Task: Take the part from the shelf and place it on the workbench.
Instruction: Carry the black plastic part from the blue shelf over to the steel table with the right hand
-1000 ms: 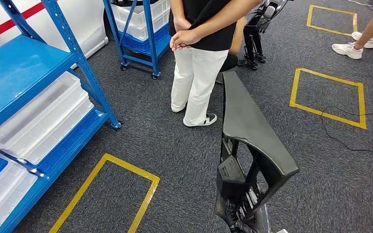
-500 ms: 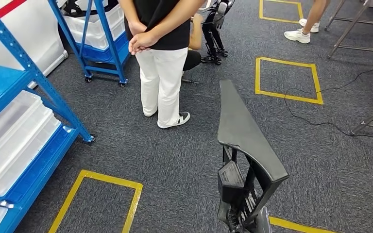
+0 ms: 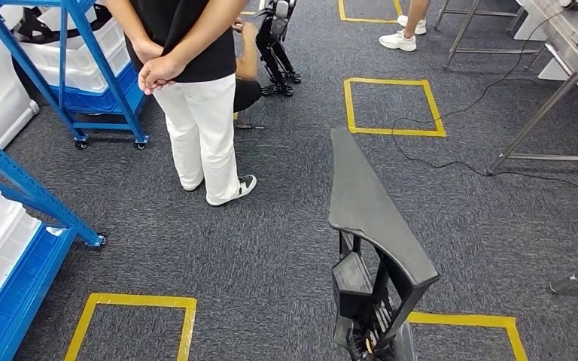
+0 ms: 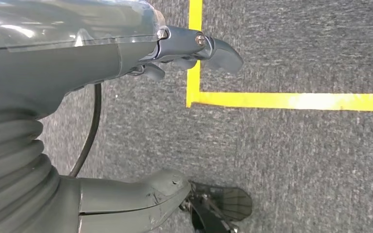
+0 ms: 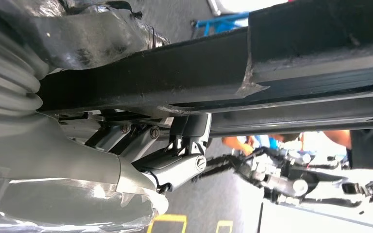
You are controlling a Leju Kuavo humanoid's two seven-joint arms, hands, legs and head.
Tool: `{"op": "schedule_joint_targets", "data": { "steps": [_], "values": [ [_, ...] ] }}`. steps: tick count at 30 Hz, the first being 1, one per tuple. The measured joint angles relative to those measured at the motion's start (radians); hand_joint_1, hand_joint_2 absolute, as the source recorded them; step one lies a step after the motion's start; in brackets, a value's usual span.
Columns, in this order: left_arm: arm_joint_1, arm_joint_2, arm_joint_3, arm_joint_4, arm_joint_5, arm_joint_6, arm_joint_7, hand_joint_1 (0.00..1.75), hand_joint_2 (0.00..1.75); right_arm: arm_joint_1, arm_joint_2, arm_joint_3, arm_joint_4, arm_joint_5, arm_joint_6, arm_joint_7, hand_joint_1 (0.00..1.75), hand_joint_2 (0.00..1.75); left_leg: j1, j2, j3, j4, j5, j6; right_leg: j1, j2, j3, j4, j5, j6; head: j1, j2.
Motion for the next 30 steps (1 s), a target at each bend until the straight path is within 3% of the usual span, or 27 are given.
{"op": "schedule_joint_targets", "data": {
  "steps": [2,4,6,7,8,9,11,13,15,16,18,20,22,23,30],
  "values": [
    [-0.005,-0.003,0.001,0.000,-0.001,-0.001,-0.001,0.00,1.75,-0.001,0.000,-0.002,-0.004,0.000,0.002,0.013,1.75,1.75,0.001,0.028,0.003,-0.010,0.009,0.016,0.001,-0.040,-0.016,0.027,-0.019,0.009,0.000,0.000],
    [-0.007,-0.004,0.003,0.000,-0.002,-0.003,-0.001,0.00,1.75,-0.010,-0.001,-0.003,-0.009,0.002,0.010,0.030,1.75,1.75,-0.001,0.059,0.002,-0.015,0.013,0.026,0.001,-0.105,-0.063,0.128,-0.079,0.016,0.000,0.000],
    [-0.008,-0.004,0.008,0.000,-0.003,-0.005,-0.002,0.00,1.75,-0.016,-0.002,-0.005,-0.010,0.004,0.014,0.038,1.75,1.75,-0.004,0.091,0.000,-0.015,0.012,0.029,-0.003,-0.125,-0.120,0.250,-0.133,0.024,0.000,0.000],
    [-0.008,-0.004,0.009,0.000,-0.006,-0.005,-0.002,0.00,1.75,-0.016,-0.002,-0.007,-0.010,0.007,0.014,0.041,1.75,1.75,-0.005,0.106,0.000,-0.014,0.011,0.029,-0.005,-0.128,-0.130,0.276,-0.135,0.027,0.000,0.000],
    [-0.010,-0.005,0.010,0.000,-0.009,-0.005,-0.003,0.00,1.75,-0.015,-0.003,-0.011,-0.012,0.009,0.015,0.044,1.75,1.75,-0.006,0.120,0.001,-0.014,0.009,0.028,-0.007,-0.132,-0.120,0.261,-0.118,0.028,0.000,0.000],
    [-0.011,-0.006,0.010,0.000,-0.013,-0.004,-0.003,0.00,1.75,-0.012,-0.003,-0.016,-0.017,0.013,0.016,0.047,1.75,1.75,-0.006,0.133,0.003,-0.014,0.006,0.025,-0.007,-0.141,-0.087,0.206,-0.088,0.028,0.000,0.000],
    [-0.014,-0.010,0.010,0.000,-0.019,-0.004,-0.004,0.00,1.75,-0.008,-0.003,-0.026,-0.032,0.021,0.019,0.053,1.75,1.75,-0.009,0.154,0.012,-0.013,-0.001,0.017,-0.002,-0.190,-0.008,0.066,-0.037,0.020,0.000,0.000],
    [-0.017,-0.015,0.010,0.000,-0.022,-0.004,-0.005,0.00,1.75,-0.005,-0.002,-0.036,-0.049,0.027,0.027,0.058,1.75,1.75,-0.014,0.172,0.019,-0.011,-0.007,0.007,0.008,-0.219,0.025,0.001,-0.026,0.006,0.000,0.000],
    [-0.022,-0.021,0.010,0.000,-0.024,-0.004,-0.006,0.00,1.75,0.001,0.000,-0.047,-0.065,0.034,0.041,0.066,1.75,1.75,-0.015,0.192,0.026,-0.013,-0.012,-0.003,0.012,-0.197,0.022,-0.004,-0.026,-0.006,0.000,0.000],
    [-0.025,-0.023,0.010,0.000,-0.026,-0.004,-0.006,0.00,1.75,0.006,0.002,-0.051,-0.072,0.037,0.046,0.069,1.75,1.75,-0.013,0.188,0.027,-0.009,-0.017,-0.008,0.010,-0.186,0.022,-0.008,-0.023,-0.012,0.000,0.000],
    [-0.028,-0.027,0.010,0.000,-0.029,-0.004,-0.007,0.00,1.75,0.011,0.005,-0.057,-0.083,0.041,0.051,0.071,1.75,1.75,-0.007,0.136,0.005,0.047,-0.058,-0.018,0.004,-0.163,0.024,-0.016,-0.017,-0.026,0.000,0.000],
    [-0.026,-0.030,0.010,0.000,-0.031,-0.005,-0.008,0.00,1.75,0.012,0.009,-0.060,-0.089,0.043,0.051,0.071,1.75,1.75,-0.003,0.081,-0.058,0.181,-0.127,-0.023,0.004,-0.138,0.024,-0.017,-0.015,-0.033,0.000,0.000],
    [-0.023,-0.032,0.010,0.000,-0.031,-0.005,-0.008,0.00,1.75,0.013,0.012,-0.061,-0.090,0.043,0.052,0.071,1.75,1.75,-0.002,0.072,-0.110,0.288,-0.167,-0.025,0.005,-0.118,0.023,-0.017,-0.015,-0.035,0.000,0.000],
    [-0.023,-0.032,0.010,0.000,-0.031,-0.005,-0.008,0.00,1.75,0.013,0.012,-0.062,-0.091,0.043,0.052,0.071,1.75,1.75,-0.003,0.071,-0.121,0.309,-0.172,-0.025,0.006,-0.113,0.023,-0.016,-0.015,-0.035,0.000,0.000],
    [-0.022,-0.032,0.010,0.000,-0.031,-0.005,-0.008,0.00,1.75,0.014,0.012,-0.062,-0.091,0.043,0.052,0.071,1.75,1.75,-0.003,0.071,-0.127,0.317,-0.169,-0.025,0.006,-0.108,0.024,-0.015,-0.015,-0.035,0.000,0.000]
  ]
}}
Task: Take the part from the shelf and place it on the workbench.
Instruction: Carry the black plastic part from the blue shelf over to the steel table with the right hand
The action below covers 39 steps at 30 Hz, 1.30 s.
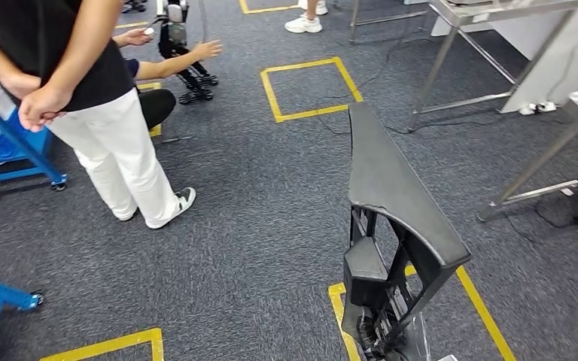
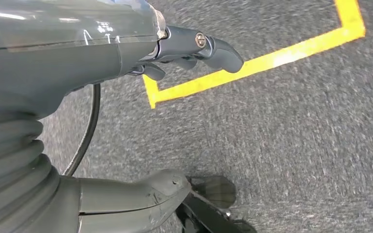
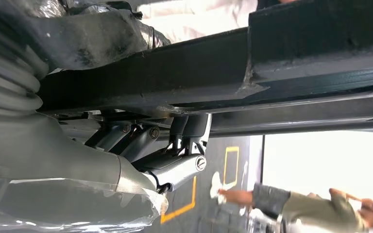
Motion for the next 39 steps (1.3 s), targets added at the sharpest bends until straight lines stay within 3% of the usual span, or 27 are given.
{"op": "schedule_joint_targets", "data": {
  "steps": [2,3,4,5,6,7,8,9,10,12,14,16,18,20,22,23,24,26,28,30,32,34,36,38,39],
  "values": [
    [-0.001,0.000,0.000,0.000,-0.001,0.000,0.000,0.00,1.75,0.003,0.003,-0.005,-0.002,0.001,0.006,0.000,1.75,1.75,0.001,-0.010,0.031,-0.089,0.072,0.003,-0.001,0.029,0.001,0.006,-0.002,0.002,0.000,0.000],
    [-0.003,-0.002,0.000,0.000,-0.002,-0.001,0.000,0.00,1.75,0.005,0.007,-0.010,-0.005,0.002,0.011,0.000,1.75,1.75,0.001,-0.034,0.057,-0.165,0.114,0.006,-0.002,0.053,-0.002,0.011,-0.003,0.009,0.000,0.000],
    [-0.008,-0.006,-0.001,-0.001,-0.003,-0.001,-0.001,0.00,1.75,0.010,0.012,-0.019,-0.011,0.004,0.017,0.000,1.75,1.75,0.003,-0.042,0.088,-0.247,0.159,0.019,-0.003,0.056,-0.015,0.030,-0.013,0.020,0.000,0.000],
    [-0.011,-0.010,-0.002,-0.002,-0.003,-0.001,-0.001,0.00,1.75,0.013,0.015,-0.029,-0.017,0.007,0.022,0.002,1.75,1.75,0.004,-0.037,0.105,-0.295,0.178,0.031,-0.004,0.040,-0.053,0.100,-0.047,0.033,0.000,0.000],
    [-0.013,-0.014,-0.002,-0.002,-0.004,-0.001,-0.002,0.00,1.75,0.016,0.018,-0.038,-0.023,0.009,0.024,0.005,1.75,1.75,0.003,-0.022,0.111,-0.317,0.181,0.043,-0.006,0.020,-0.097,0.177,-0.081,0.045,0.000,0.000],
    [-0.016,-0.017,-0.003,-0.003,-0.004,-0.001,-0.003,0.00,1.75,0.019,0.019,-0.046,-0.027,0.012,0.025,0.008,1.75,1.75,0.002,0.011,0.113,-0.323,0.185,0.052,-0.007,-0.010,-0.133,0.249,-0.111,0.054,0.000,0.000],
    [-0.016,-0.019,-0.003,-0.003,-0.004,-0.002,-0.003,0.00,1.75,0.020,0.019,-0.050,-0.027,0.014,0.025,0.011,1.75,1.75,0.001,0.032,0.113,-0.322,0.183,0.052,-0.010,-0.021,-0.154,0.292,-0.122,0.057,0.000,0.000],
    [-0.017,-0.021,-0.003,-0.004,-0.004,-0.003,-0.003,0.00,1.75,0.021,0.019,-0.054,-0.027,0.016,0.026,0.014,1.75,1.75,0.000,0.046,0.115,-0.322,0.181,0.050,-0.010,-0.026,-0.135,0.259,-0.096,0.057,0.000,0.000],
    [-0.018,-0.024,-0.004,-0.005,-0.004,-0.005,-0.003,0.00,1.75,0.021,0.021,-0.057,-0.028,0.019,0.028,0.015,1.75,1.75,0.000,0.058,0.119,-0.322,0.178,0.047,-0.010,-0.039,-0.097,0.191,-0.061,0.055,0.000,0.000],
    [-0.020,-0.031,-0.006,-0.010,-0.003,-0.009,-0.003,0.00,1.75,0.022,0.023,-0.064,-0.031,0.023,0.032,0.017,1.75,1.75,-0.003,0.078,0.127,-0.322,0.172,0.039,-0.003,-0.080,-0.022,0.056,-0.016,0.046,0.000,0.000],
    [-0.021,-0.034,-0.009,-0.014,-0.002,-0.010,-0.003,0.00,1.75,0.022,0.026,-0.068,-0.035,0.026,0.033,0.018,1.75,1.75,-0.006,0.094,0.134,-0.322,0.166,0.029,0.005,-0.095,0.000,0.010,-0.012,0.038,0.000,0.000],
    [-0.025,-0.038,-0.014,-0.019,-0.001,-0.013,-0.002,0.00,1.75,0.025,0.031,-0.072,-0.037,0.030,0.037,0.018,1.75,1.75,-0.006,0.107,0.140,-0.322,0.161,0.018,0.004,-0.072,-0.001,0.007,-0.008,0.030,0.000,0.000],
    [-0.026,-0.041,-0.019,-0.024,0.002,-0.019,-0.002,0.00,1.75,0.029,0.037,-0.078,-0.041,0.035,0.045,0.018,1.75,1.75,-0.002,0.074,0.130,-0.287,0.131,0.007,-0.002,-0.050,0.003,-0.001,-0.003,0.018,0.000,0.000],
    [-0.025,-0.042,-0.020,-0.028,0.008,-0.024,-0.002,0.00,1.75,0.029,0.044,-0.082,-0.043,0.039,0.053,0.019,1.75,1.75,0.001,0.020,0.082,-0.176,0.067,0.002,-0.004,-0.030,0.004,-0.005,0.000,0.009,0.000,0.000],
    [-0.022,-0.043,-0.020,-0.028,0.014,-0.027,-0.001,0.00,1.75,0.029,0.049,-0.084,-0.044,0.042,0.056,0.020,1.75,1.75,0.001,0.002,0.020,-0.052,0.019,0.000,-0.002,-0.006,0.003,-0.004,0.000,0.006,0.000,0.000],
    [-0.020,-0.044,-0.020,-0.029,0.016,-0.028,0.000,0.00,1.75,0.029,0.050,-0.086,-0.044,0.044,0.056,0.022,1.75,1.75,0.001,0.000,0.003,-0.021,0.017,-0.001,-0.001,0.006,0.003,-0.002,0.000,0.006,0.000,0.000],
    [-0.019,-0.044,-0.021,-0.030,0.018,-0.029,0.000,0.00,1.75,0.029,0.051,-0.087,-0.043,0.045,0.056,0.023,1.75,1.75,0.001,0.000,-0.002,-0.021,0.031,0.000,0.000,0.017,0.004,0.000,0.000,0.006,0.000,0.000],
    [-0.019,-0.044,-0.022,-0.032,0.021,-0.029,-0.002,0.00,1.75,0.029,0.051,-0.088,-0.043,0.047,0.057,0.027,1.75,1.75,0.001,-0.011,0.033,-0.113,0.099,0.004,-0.001,0.041,0.004,0.005,-0.003,0.007,0.000,0.000],
    [-0.020,-0.040,-0.026,-0.032,0.027,-0.019,-0.014,0.00,1.75,0.028,0.051,-0.088,-0.043,0.047,0.059,0.028,1.75,1.75,0.003,-0.060,0.086,-0.243,0.158,0.011,-0.001,0.065,0.001,0.014,-0.007,0.013,0.000,0.000],
    [-0.020,-0.031,-0.030,-0.024,0.032,-0.005,-0.029,0.00,1.75,0.026,0.051,-0.089,-0.043,0.045,0.060,0.025,1.75,1.75,0.002,-0.093,0.108,-0.301,0.170,0.017,-0.005,0.088,-0.007,0.019,-0.006,0.024,0.000,0.000],
    [-0.021,-0.025,-0.035,-0.014,0.033,0.006,-0.037,0.00,1.75,0.027,0.051,-0.089,-0.044,0.044,0.059,0.023,1.75,1.75,0.001,-0.075,0.111,-0.308,0.174,0.026,-0.007,0.106,-0.014,0.018,-0.002,0.037,0.000,0.000],
    [-0.022,-0.021,-0.042,-0.006,0.032,0.014,-0.043,0.00,1.75,0.029,0.051,-0.090,-0.044,0.043,0.056,0.021,1.75,1.75,0.005,-0.049,0.117,-0.321,0.182,0.041,-0.004,0.070,-0.026,0.039,-0.018,0.047,0.000,0.000],
    [-0.020,-0.018,-0.044,0.003,0.030,0.024,-0.047,0.00,1.75,0.026,0.050,-0.091,-0.044,0.043,0.053,0.022,1.75,1.75,0.007,-0.020,0.119,-0.328,0.185,0.050,-0.003,0.007,-0.071,0.132,-0.075,0.055,0.000,0.000],
    [-0.018,-0.017,-0.045,0.011,0.028,0.031,-0.048,0.00,1.75,0.023,0.050,-0.091,-0.044,0.042,0.053,0.027,1.75,1.75,0.005,0.011,0.118,-0.329,0.183,0.052,-0.008,-0.016,-0.132,0.256,-0.130,0.064,0.000,0.000],
    [-0.018,-0.017,-0.046,0.014,0.028,0.032,-0.048,0.00,1.75,0.023,0.050,-0.091,-0.044,0.043,0.052,0.030,1.75,1.75,0.005,0.026,0.119,-0.328,0.181,0.051,-0.011,-0.019,-0.147,0.285,-0.133,0.067,0.000,0.000]
  ]
}}
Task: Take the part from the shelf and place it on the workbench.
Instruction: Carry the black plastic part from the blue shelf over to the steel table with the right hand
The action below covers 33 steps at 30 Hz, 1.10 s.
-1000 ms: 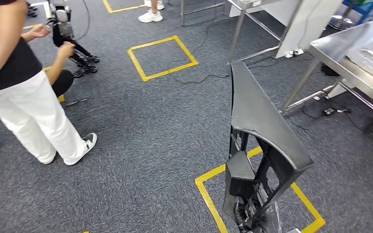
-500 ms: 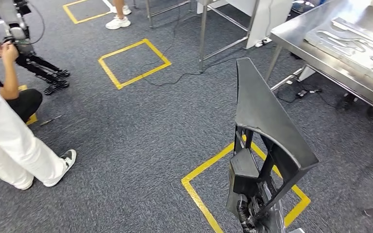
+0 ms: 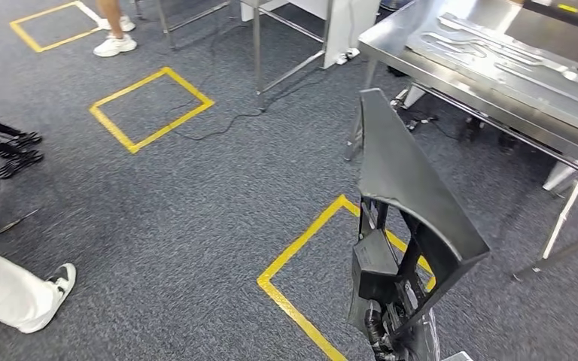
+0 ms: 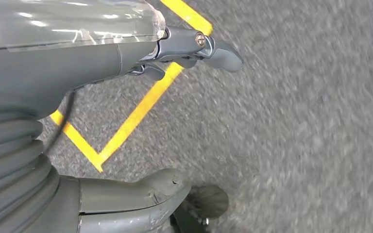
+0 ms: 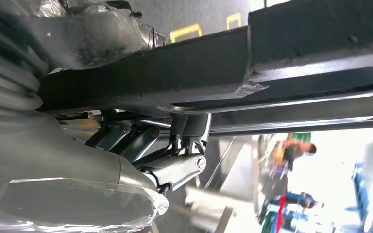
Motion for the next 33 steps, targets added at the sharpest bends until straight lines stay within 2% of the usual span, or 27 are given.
{"op": "schedule_joint_targets", "data": {
  "steps": [1,2,4,5,6,8,9,11,13,14,15,16,17,19,20,21,24,26,27,29,30,31,32,33],
  "values": [
    [0.000,-0.002,-0.002,0.002,-0.002,0.000,0.000,0.00,1.75,0.000,0.000,0.000,0.000,0.001,-0.002,0.003,1.75,1.75,0.000,0.014,0.002,0.000,-0.003,-0.002,-0.003,-0.004,0.006,-0.010,0.017,0.003,0.000,0.000],
    [0.000,-0.006,-0.004,0.003,-0.005,0.000,0.000,0.00,1.75,0.001,0.000,0.000,0.000,0.003,-0.004,0.006,1.75,1.75,0.000,0.027,0.007,0.000,-0.006,-0.005,-0.005,-0.011,0.032,-0.058,0.049,0.004,0.000,0.000],
    [0.003,-0.016,-0.011,0.004,-0.010,-0.001,0.000,0.00,1.75,0.000,0.000,0.000,0.000,0.008,-0.010,0.011,1.75,1.75,-0.002,0.049,0.017,0.001,-0.015,-0.014,-0.004,-0.047,0.108,-0.196,0.108,0.001,0.000,0.000],
    [0.004,-0.020,-0.014,0.004,-0.011,-0.003,0.000,0.00,1.75,0.000,0.000,0.000,-0.001,0.011,-0.012,0.014,1.75,1.75,-0.004,0.058,0.021,0.001,-0.020,-0.020,0.000,-0.061,0.133,-0.243,0.122,-0.004,0.000,0.000],
    [0.005,-0.023,-0.016,0.003,-0.011,-0.006,0.000,0.00,1.75,0.000,0.000,0.000,-0.001,0.012,-0.013,0.017,1.75,1.75,-0.006,0.067,0.025,0.002,-0.024,-0.025,0.004,-0.069,0.145,-0.267,0.124,-0.010,0.000,0.000],
    [0.003,-0.026,-0.020,0.003,-0.009,-0.016,0.002,0.00,1.75,0.001,0.000,-0.001,-0.003,0.016,-0.016,0.021,1.75,1.75,-0.007,0.082,0.032,0.001,-0.028,-0.036,0.008,-0.054,0.144,-0.271,0.121,-0.023,0.000,0.000],
    [0.002,-0.027,-0.022,0.003,-0.009,-0.024,0.003,0.00,1.75,0.001,0.000,-0.001,-0.004,0.021,-0.021,0.023,1.75,1.75,-0.005,0.078,0.034,0.004,-0.033,-0.042,0.007,-0.047,0.144,-0.273,0.121,-0.029,0.000,0.000],
    [0.002,-0.030,-0.025,0.000,-0.008,-0.042,0.003,0.00,1.75,0.000,0.000,-0.001,-0.005,0.040,-0.034,0.031,1.75,1.75,0.000,0.036,0.016,0.049,-0.066,-0.051,0.002,-0.035,0.147,-0.280,0.124,-0.043,0.000,0.000],
    [0.011,-0.034,-0.025,-0.008,-0.008,-0.055,0.003,0.00,1.75,-0.003,0.000,0.000,-0.006,0.059,-0.044,0.039,1.75,1.75,0.002,-0.014,-0.048,0.177,-0.130,-0.055,0.001,-0.025,0.149,-0.282,0.124,-0.053,0.000,0.000],
    [0.016,-0.037,-0.025,-0.013,-0.008,-0.061,0.004,0.00,1.75,-0.004,0.000,0.000,-0.006,0.065,-0.047,0.042,1.75,1.75,0.002,-0.023,-0.086,0.249,-0.157,-0.056,0.003,-0.018,0.149,-0.281,0.123,-0.056,0.000,0.000],
    [0.021,-0.038,-0.025,-0.018,-0.005,-0.068,0.007,0.00,1.75,-0.004,0.000,0.001,-0.006,0.069,-0.049,0.045,1.75,1.75,0.002,-0.026,-0.116,0.298,-0.165,-0.056,0.004,-0.012,0.150,-0.280,0.121,-0.057,0.000,0.000],
    [0.024,-0.038,-0.025,-0.022,-0.003,-0.075,0.010,0.00,1.75,-0.005,0.000,0.002,-0.006,0.072,-0.050,0.047,1.75,1.75,0.002,-0.026,-0.128,0.309,-0.152,-0.055,0.005,-0.005,0.152,-0.279,0.119,-0.058,0.000,0.000],
    [0.025,-0.038,-0.024,-0.025,0.000,-0.082,0.014,0.00,1.75,-0.006,0.000,0.002,-0.006,0.074,-0.051,0.049,1.75,1.75,0.002,-0.026,-0.121,0.278,-0.118,-0.053,0.006,0.001,0.155,-0.278,0.117,-0.058,0.000,0.000],
    [0.024,-0.038,-0.024,-0.033,0.003,-0.090,0.018,0.00,1.75,-0.011,0.000,0.003,-0.006,0.080,-0.051,0.051,1.75,1.75,0.000,-0.029,-0.069,0.143,-0.038,-0.043,0.009,0.009,0.162,-0.274,0.110,-0.053,0.000,0.000],
    [0.022,-0.037,-0.024,-0.036,0.004,-0.092,0.019,0.00,1.75,-0.013,0.000,0.003,-0.006,0.083,-0.051,0.051,1.75,1.75,-0.001,-0.032,-0.045,0.083,-0.014,-0.038,0.010,0.012,0.163,-0.271,0.107,-0.050,0.000,0.000],
    [0.021,-0.036,-0.025,-0.039,0.004,-0.094,0.019,0.00,1.75,-0.016,-0.001,0.004,-0.006,0.086,-0.051,0.052,1.75,1.75,-0.004,-0.033,-0.031,0.046,-0.004,-0.033,0.011,0.014,0.163,-0.269,0.105,-0.045,0.000,0.000],
    [0.023,-0.038,-0.025,-0.048,0.004,-0.100,0.019,0.00,1.75,-0.018,-0.001,0.005,-0.007,0.100,-0.053,0.051,1.75,1.75,-0.006,-0.033,-0.025,0.023,-0.002,-0.022,0.009,0.016,0.161,-0.270,0.103,-0.027,0.000,0.000],
    [0.028,-0.042,-0.024,-0.059,0.004,-0.106,0.016,0.00,1.75,-0.014,-0.002,0.005,-0.008,0.112,-0.056,0.047,1.75,1.75,-0.002,-0.030,-0.017,0.011,0.005,-0.010,0.008,0.010,0.149,-0.240,0.080,-0.016,0.000,0.000],
    [0.030,-0.045,-0.024,-0.064,0.004,-0.110,0.015,0.00,1.75,-0.013,-0.002,0.006,-0.009,0.116,-0.056,0.044,1.75,1.75,0.000,-0.028,-0.014,0.006,0.008,-0.005,0.007,0.006,0.129,-0.196,0.054,-0.011,0.000,0.000],
    [0.035,-0.049,-0.024,-0.071,0.004,-0.115,0.014,0.00,1.75,-0.012,-0.003,0.006,-0.009,0.118,-0.057,0.040,1.75,1.75,0.000,-0.025,-0.013,0.005,0.006,0.000,0.004,0.002,0.062,-0.066,-0.008,-0.002,0.000,0.000],
    [0.037,-0.051,-0.024,-0.075,0.004,-0.118,0.013,0.00,1.75,-0.012,-0.003,0.006,-0.009,0.115,-0.057,0.039,1.75,1.75,0.000,-0.022,-0.012,0.006,0.004,0.000,0.002,0.001,0.033,-0.014,-0.021,0.002,0.000,0.000],
    [0.039,-0.054,-0.024,-0.079,0.003,-0.122,0.013,0.00,1.75,-0.012,-0.003,0.006,-0.009,0.112,-0.056,0.038,1.75,1.75,0.000,-0.018,-0.009,0.006,0.002,0.000,0.000,0.000,0.019,0.005,-0.015,0.004,0.000,0.000],
    [0.042,-0.058,-0.024,-0.084,0.002,-0.125,0.013,0.00,1.75,-0.012,-0.003,0.007,-0.009,0.107,-0.056,0.037,1.75,1.75,0.000,-0.013,-0.004,0.006,-0.002,-0.001,-0.001,-0.004,0.025,-0.015,0.013,0.005,0.000,0.000],
    [0.044,-0.062,-0.024,-0.088,0.001,-0.128,0.012,0.00,1.75,-0.012,-0.004,0.007,-0.009,0.103,-0.054,0.035,1.75,1.75,0.000,-0.007,0.003,0.006,-0.007,-0.004,-0.002,-0.014,0.050,-0.073,0.054,0.005,0.000,0.000]
  ]
}}
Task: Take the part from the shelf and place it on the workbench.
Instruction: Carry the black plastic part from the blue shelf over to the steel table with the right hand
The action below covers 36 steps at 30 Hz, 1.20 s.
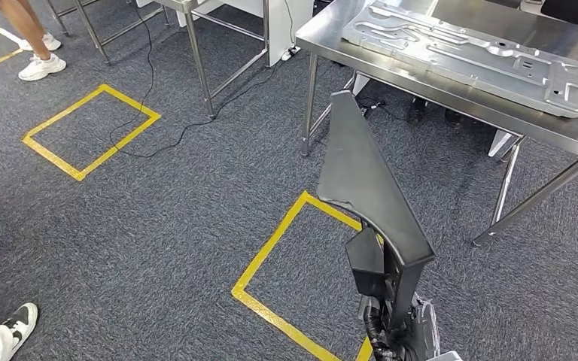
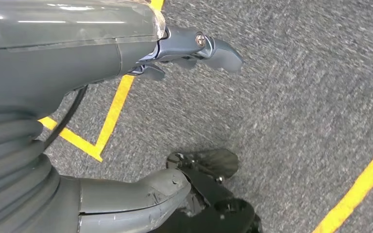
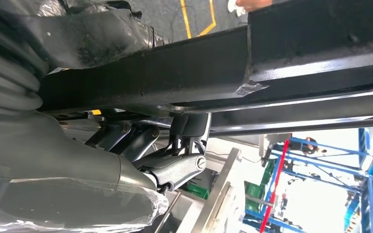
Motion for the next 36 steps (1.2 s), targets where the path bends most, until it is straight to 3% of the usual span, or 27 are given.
{"op": "schedule_joint_targets", "data": {
  "steps": [2,4,6,8,11,12,13,14,15,17,19,22,24,26,27,28,29,30,32,34,36],
  "values": [
    [0.004,-0.006,0.000,-0.008,-0.001,-0.003,0.000,0.00,1.75,-0.003,-0.001,0.002,-0.001,-0.006,0.003,-0.003,1.75,1.75,-0.003,0.012,0.012,0.002,-0.012,-0.010,0.005,-0.040,0.060,-0.131,0.062,-0.007,0.000,0.000],
    [0.006,-0.009,0.002,-0.015,-0.001,-0.005,-0.001,0.00,1.75,-0.008,-0.001,0.004,-0.005,-0.008,0.004,-0.005,1.75,1.75,-0.009,0.029,0.018,0.003,-0.023,-0.022,0.012,-0.061,0.081,-0.185,0.072,-0.022,0.000,0.000],
    [0.003,-0.010,0.002,-0.018,-0.001,-0.005,-0.002,0.00,1.75,-0.010,-0.001,0.006,-0.008,-0.008,0.004,-0.005,1.75,1.75,-0.012,0.049,0.025,0.002,-0.030,-0.032,0.014,-0.041,0.079,-0.187,0.070,-0.036,0.000,0.000],
    [0.001,-0.011,0.003,-0.020,-0.002,-0.006,-0.003,0.00,1.75,-0.009,-0.001,0.007,-0.011,-0.008,0.006,-0.005,1.75,1.75,-0.008,0.038,0.021,0.027,-0.054,-0.042,0.012,-0.020,0.079,-0.190,0.071,-0.048,0.000,0.000],
    [0.001,-0.012,0.004,-0.020,-0.003,-0.006,-0.004,0.00,1.75,-0.013,-0.002,0.010,-0.015,-0.010,0.014,-0.005,1.75,1.75,-0.005,-0.004,-0.058,0.189,-0.135,-0.049,0.011,0.007,0.081,-0.193,0.072,-0.062,0.000,0.000],
    [0.002,-0.012,0.005,-0.020,-0.003,-0.006,-0.004,0.00,1.75,-0.014,-0.002,0.012,-0.015,-0.012,0.016,-0.005,1.75,1.75,-0.005,-0.010,-0.089,0.243,-0.151,-0.048,0.012,0.017,0.081,-0.193,0.071,-0.064,0.000,0.000],
    [0.003,-0.012,0.005,-0.020,-0.003,-0.006,-0.004,0.00,1.75,-0.016,-0.003,0.012,-0.015,-0.015,0.018,-0.003,1.75,1.75,-0.005,-0.013,-0.108,0.270,-0.148,-0.047,0.014,0.029,0.083,-0.192,0.071,-0.065,0.000,0.000],
    [0.002,-0.011,0.006,-0.020,-0.004,-0.006,-0.003,0.00,1.75,-0.019,-0.003,0.012,-0.015,-0.019,0.019,0.000,1.75,1.75,-0.005,-0.016,-0.111,0.263,-0.127,-0.044,0.015,0.042,0.084,-0.192,0.071,-0.066,0.000,0.000],
    [0.000,-0.010,0.006,-0.019,-0.004,-0.005,-0.003,0.00,1.75,-0.025,-0.004,0.013,-0.015,-0.022,0.021,0.003,1.75,1.75,-0.005,-0.022,-0.098,0.221,-0.089,-0.039,0.016,0.055,0.087,-0.192,0.070,-0.066,0.000,0.000],
    [-0.006,-0.006,0.007,-0.018,-0.004,-0.004,-0.003,0.00,1.75,-0.039,-0.005,0.014,-0.015,-0.025,0.022,0.007,1.75,1.75,-0.006,-0.059,-0.054,0.101,-0.020,-0.026,0.019,0.078,0.088,-0.190,0.070,-0.064,0.000,0.000],
    [-0.011,-0.002,0.008,-0.017,-0.003,-0.002,-0.003,0.00,1.75,-0.047,-0.005,0.014,-0.016,-0.025,0.022,0.008,1.75,1.75,-0.008,-0.089,-0.027,0.033,0.000,-0.019,0.017,0.098,0.085,-0.188,0.071,-0.056,0.000,0.000],
    [-0.018,-0.001,0.008,-0.014,-0.002,0.004,-0.002,0.00,1.75,-0.047,-0.006,0.016,-0.016,-0.025,0.021,0.010,1.75,1.75,-0.009,-0.069,-0.017,0.011,0.003,-0.010,0.013,0.116,0.079,-0.189,0.075,-0.036,0.000,0.000],
    [-0.020,0.000,0.008,-0.009,-0.003,0.011,-0.002,0.00,1.75,-0.048,-0.006,0.016,-0.019,-0.021,0.019,0.014,1.75,1.75,-0.003,-0.047,-0.009,-0.006,0.013,0.001,0.014,0.082,0.062,-0.156,0.050,-0.024,0.000,0.000],
    [-0.018,0.003,0.009,0.000,-0.003,0.018,-0.003,0.00,1.75,-0.051,-0.007,0.016,-0.020,-0.012,0.013,0.023,1.75,1.75,-0.002,-0.028,-0.007,-0.011,0.015,0.007,0.009,0.033,0.015,-0.059,-0.007,-0.015,0.001,0.000],
    [-0.017,0.005,0.009,0.006,-0.003,0.022,-0.003,0.00,1.75,-0.052,-0.007,0.016,-0.020,-0.005,0.007,0.029,1.75,1.75,-0.003,-0.020,-0.008,-0.011,0.012,0.009,0.005,0.022,-0.014,0.000,-0.032,-0.011,0.001,0.000],
    [-0.017,0.009,0.009,0.016,-0.002,0.028,-0.002,0.00,1.75,-0.051,-0.007,0.017,-0.020,0.003,-0.001,0.036,1.75,1.75,-0.003,-0.013,-0.007,-0.011,0.008,0.007,0.001,0.016,-0.034,0.040,-0.040,-0.006,0.001,0.000],
    [-0.018,0.013,0.010,0.026,-0.002,0.035,-0.002,0.00,1.75,-0.050,-0.007,0.017,-0.019,0.011,-0.009,0.042,1.75,1.75,-0.002,-0.006,-0.005,-0.010,0.003,0.004,-0.004,0.012,-0.038,0.049,-0.031,-0.002,0.001,0.000],
    [-0.020,0.017,0.010,0.038,-0.002,0.041,-0.001,0.00,1.75,-0.050,-0.008,0.017,-0.019,0.017,-0.016,0.047,1.75,1.75,-0.001,0.000,-0.001,-0.010,-0.003,0.000,-0.008,0.008,-0.021,0.019,-0.003,0.001,0.001,0.000],
    [-0.024,0.025,0.011,0.058,-0.001,0.050,0.000,0.00,1.75,-0.051,-0.010,0.018,-0.019,0.024,-0.021,0.051,1.75,1.75,0.001,0.006,0.012,-0.011,-0.015,-0.009,-0.011,-0.002,0.053,-0.110,0.055,0.002,0.001,0.000],
    [-0.029,0.034,0.011,0.070,0.000,0.054,-0.001,0.00,1.75,-0.053,-0.012,0.020,-0.019,0.029,-0.022,0.053,1.75,1.75,0.000,0.010,0.023,-0.010,-0.025,-0.023,-0.006,-0.008,0.100,-0.192,0.063,-0.006,0.001,0.000],
    [-0.033,0.041,0.012,0.080,0.001,0.055,-0.001,0.00,1.75,-0.054,-0.014,0.021,-0.019,0.033,-0.022,0.055,1.75,1.75,-0.002,0.012,0.031,-0.013,-0.033,-0.036,0.001,-0.007,0.106,-0.200,0.049,-0.020,0.001,0.000]
  ]
}}
